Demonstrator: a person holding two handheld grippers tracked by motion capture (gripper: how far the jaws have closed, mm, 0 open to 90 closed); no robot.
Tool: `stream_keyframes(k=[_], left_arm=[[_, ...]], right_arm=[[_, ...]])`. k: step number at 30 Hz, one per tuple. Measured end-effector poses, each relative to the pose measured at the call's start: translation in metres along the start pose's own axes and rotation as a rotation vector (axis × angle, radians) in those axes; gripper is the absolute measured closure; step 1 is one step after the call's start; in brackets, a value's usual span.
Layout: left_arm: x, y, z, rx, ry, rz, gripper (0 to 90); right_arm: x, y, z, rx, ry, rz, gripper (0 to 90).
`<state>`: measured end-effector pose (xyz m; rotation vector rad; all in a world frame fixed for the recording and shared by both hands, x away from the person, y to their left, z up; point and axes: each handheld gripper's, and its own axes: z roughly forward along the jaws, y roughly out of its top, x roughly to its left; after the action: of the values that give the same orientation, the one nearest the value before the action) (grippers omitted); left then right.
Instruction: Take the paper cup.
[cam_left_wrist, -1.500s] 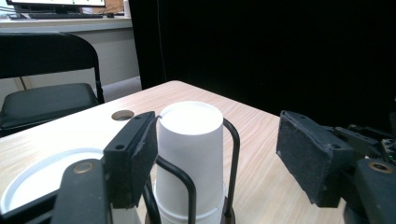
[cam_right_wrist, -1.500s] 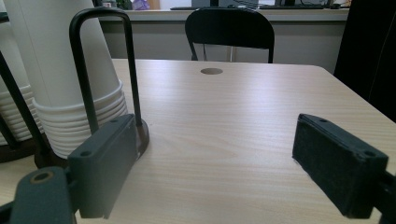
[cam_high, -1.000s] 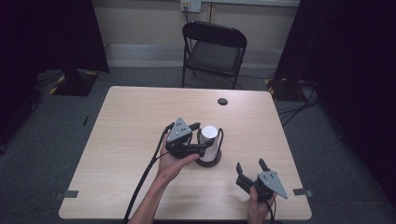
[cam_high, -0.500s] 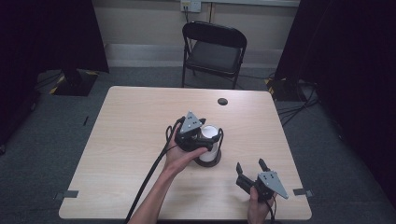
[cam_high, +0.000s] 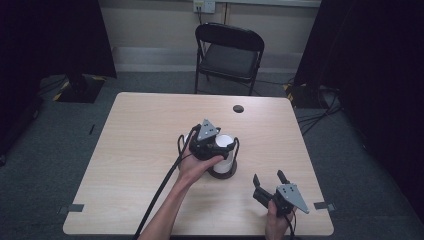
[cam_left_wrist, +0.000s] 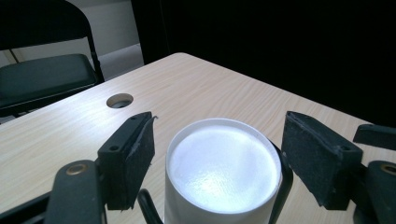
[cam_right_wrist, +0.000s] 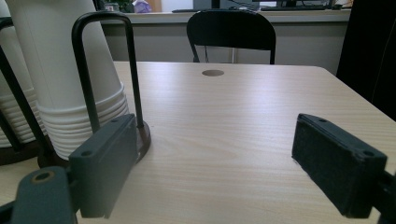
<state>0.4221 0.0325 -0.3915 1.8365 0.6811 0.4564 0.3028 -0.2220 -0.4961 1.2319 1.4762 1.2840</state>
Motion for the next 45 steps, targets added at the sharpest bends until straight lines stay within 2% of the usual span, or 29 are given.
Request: stream_keyframes(k=[7, 9, 15, 19, 24, 27, 29, 32, 35, 40, 45], left_arm=[[-0.002, -0.003, 0.003, 0.016, -0.009, 0.013, 28.6], [-0.002, -0.003, 0.004, 0.027, -0.002, 0.029, 29.2], [-0.004, -0.006, 0.007, 0.04, 0.0, 0.035, 29.4], [-0.006, -0.007, 0.008, 0.051, 0.026, 0.059, 32.6], [-0.005, -0.007, 0.008, 0.048, 0.023, 0.055, 34.6], [-0.004, -0.006, 0.007, 0.04, 0.019, 0.046, 34.7], [-0.003, -0.004, 0.004, 0.013, 0.016, 0.022, 34.8], [-0.001, -0.002, 0.001, -0.002, 0.009, 0.003, 34.9], [-0.002, -0.001, -0.002, -0.001, 0.007, 0.006, 34.8], [-0.004, 0.004, -0.008, -0.049, 0.016, 0.003, 34.9], [-0.003, 0.008, -0.012, -0.072, 0.022, -0.002, 35.0]], right_arm=[[0.0, 0.0, 0.0, -0.002, -0.002, 0.004, 13.8], [0.0, 0.0, 0.0, -0.003, -0.003, 0.002, 13.8], [0.0, 0.0, -0.001, -0.006, -0.001, 0.005, 13.8], [-0.001, 0.0, -0.001, -0.009, 0.006, 0.011, 13.7], [-0.001, 0.0, -0.001, -0.01, 0.003, 0.014, 13.7], [-0.001, 0.0, -0.001, -0.011, 0.003, 0.014, 13.7], [-0.001, 0.0, -0.001, -0.008, 0.008, 0.012, 13.7], [-0.001, 0.0, -0.001, -0.008, 0.009, 0.013, 13.7], [-0.001, 0.0, -0.001, -0.008, 0.009, 0.013, 13.7], [-0.001, 0.0, -0.001, -0.006, 0.011, 0.01, 13.7], [-0.001, 0.0, -0.001, -0.005, 0.008, 0.01, 13.7]])
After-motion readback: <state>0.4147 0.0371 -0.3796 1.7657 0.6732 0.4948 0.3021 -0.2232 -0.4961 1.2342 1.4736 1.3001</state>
